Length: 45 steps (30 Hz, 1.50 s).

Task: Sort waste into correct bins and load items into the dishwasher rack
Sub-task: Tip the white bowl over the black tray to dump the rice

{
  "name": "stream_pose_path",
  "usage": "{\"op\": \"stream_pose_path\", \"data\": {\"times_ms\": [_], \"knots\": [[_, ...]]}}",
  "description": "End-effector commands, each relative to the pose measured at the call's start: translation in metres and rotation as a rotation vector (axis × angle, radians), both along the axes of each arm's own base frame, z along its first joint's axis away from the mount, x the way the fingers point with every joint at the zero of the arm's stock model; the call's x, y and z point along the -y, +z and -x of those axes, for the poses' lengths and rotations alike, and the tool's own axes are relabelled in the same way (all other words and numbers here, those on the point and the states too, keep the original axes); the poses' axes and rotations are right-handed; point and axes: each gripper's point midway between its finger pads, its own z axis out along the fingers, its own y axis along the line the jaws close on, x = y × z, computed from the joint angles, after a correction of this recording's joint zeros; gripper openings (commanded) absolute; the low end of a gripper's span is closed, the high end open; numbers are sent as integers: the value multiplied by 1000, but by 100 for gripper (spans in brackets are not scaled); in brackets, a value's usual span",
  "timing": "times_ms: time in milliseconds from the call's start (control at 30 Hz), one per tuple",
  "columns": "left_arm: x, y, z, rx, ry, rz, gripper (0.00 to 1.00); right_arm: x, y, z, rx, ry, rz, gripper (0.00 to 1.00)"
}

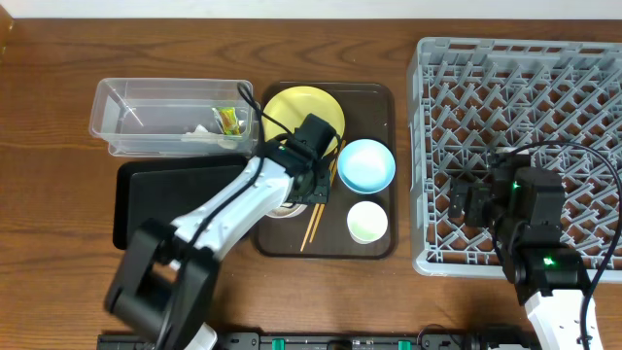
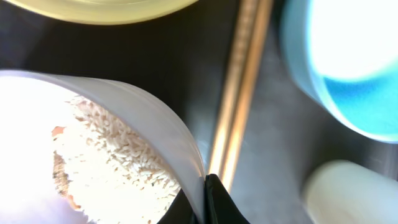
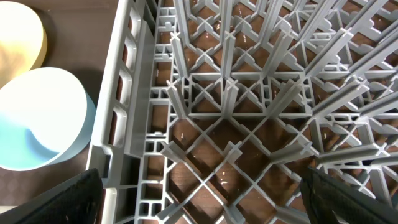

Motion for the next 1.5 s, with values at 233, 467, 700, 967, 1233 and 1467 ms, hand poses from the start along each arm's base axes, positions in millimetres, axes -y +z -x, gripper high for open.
{"op": "stream_pose_path", "data": {"times_ms": [233, 467, 700, 967, 1233, 1467], "knots": [[-52, 67, -13, 98, 134, 109, 6, 2, 11, -4, 27, -14, -9, 99], [-94, 63, -18, 9, 187, 333, 6, 2, 11, -4, 26, -14, -9, 99], [-128, 82, -18, 38, 219, 740, 6, 2, 11, -4, 26, -14, -9, 99], [-171, 103, -17, 124, 318, 1178, 6, 2, 10, -3, 21, -14, -9, 99], [-198, 97, -23, 15, 520, 1403, 6, 3, 8, -1, 11, -14, -9, 99], [-202, 94, -24, -152, 677, 1464, 6, 3, 8, -1, 11, -14, -9, 99]]}}
